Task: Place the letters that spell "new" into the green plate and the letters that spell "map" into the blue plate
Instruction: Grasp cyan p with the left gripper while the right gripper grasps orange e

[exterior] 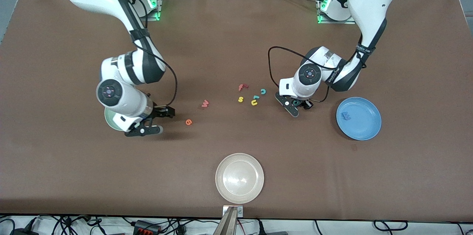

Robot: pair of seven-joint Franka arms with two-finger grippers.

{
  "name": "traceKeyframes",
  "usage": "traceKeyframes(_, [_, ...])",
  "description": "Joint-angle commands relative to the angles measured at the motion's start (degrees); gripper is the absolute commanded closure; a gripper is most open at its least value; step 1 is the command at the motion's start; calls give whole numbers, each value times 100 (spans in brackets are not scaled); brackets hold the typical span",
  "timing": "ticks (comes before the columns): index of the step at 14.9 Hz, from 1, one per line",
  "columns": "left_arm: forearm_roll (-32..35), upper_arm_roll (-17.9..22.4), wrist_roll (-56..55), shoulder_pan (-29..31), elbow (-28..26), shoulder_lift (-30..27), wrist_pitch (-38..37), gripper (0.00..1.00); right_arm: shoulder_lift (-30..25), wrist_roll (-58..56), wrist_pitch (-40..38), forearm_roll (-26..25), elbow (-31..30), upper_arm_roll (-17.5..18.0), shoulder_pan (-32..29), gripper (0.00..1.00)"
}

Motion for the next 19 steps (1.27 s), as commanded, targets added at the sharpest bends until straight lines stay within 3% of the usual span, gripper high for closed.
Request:
traceKeyframes(1, [306,-42,98,37,10,17,105,50,537,19,-43,-48,654,-22,323,0])
traceKeyframes(3, [315,-42,98,37,10,87,245,57,661,-244,298,-154,673,-22,551,0])
traceKeyframes(6, [324,-42,98,28,80,184,351,57,845,-685,528,-172,664,-22,578,0])
traceKeyframes(7, [333,-42,98,37,80,193,360,59,916,-694,528,-172,664,-22,579,9])
traceKeyframes(8, [333,-42,98,37,71,193,351,64,943,-694,528,-181,664,-22,579,11])
traceKeyframes(10, [333,-42,98,46,71,184,343,87,952,-703,502,-277,629,-22,587,25])
traceKeyframes(13, [324,-42,89,107,80,53,246,91,1021,-712,449,-321,541,-5,596,25])
traceKeyframes(16, [315,-42,89,151,228,-306,-358,91,1075,-703,493,-321,567,-5,693,32])
traceKeyframes(19, [324,-42,203,274,764,-440,-1622,91,1154,-860,502,-330,593,-13,693,35])
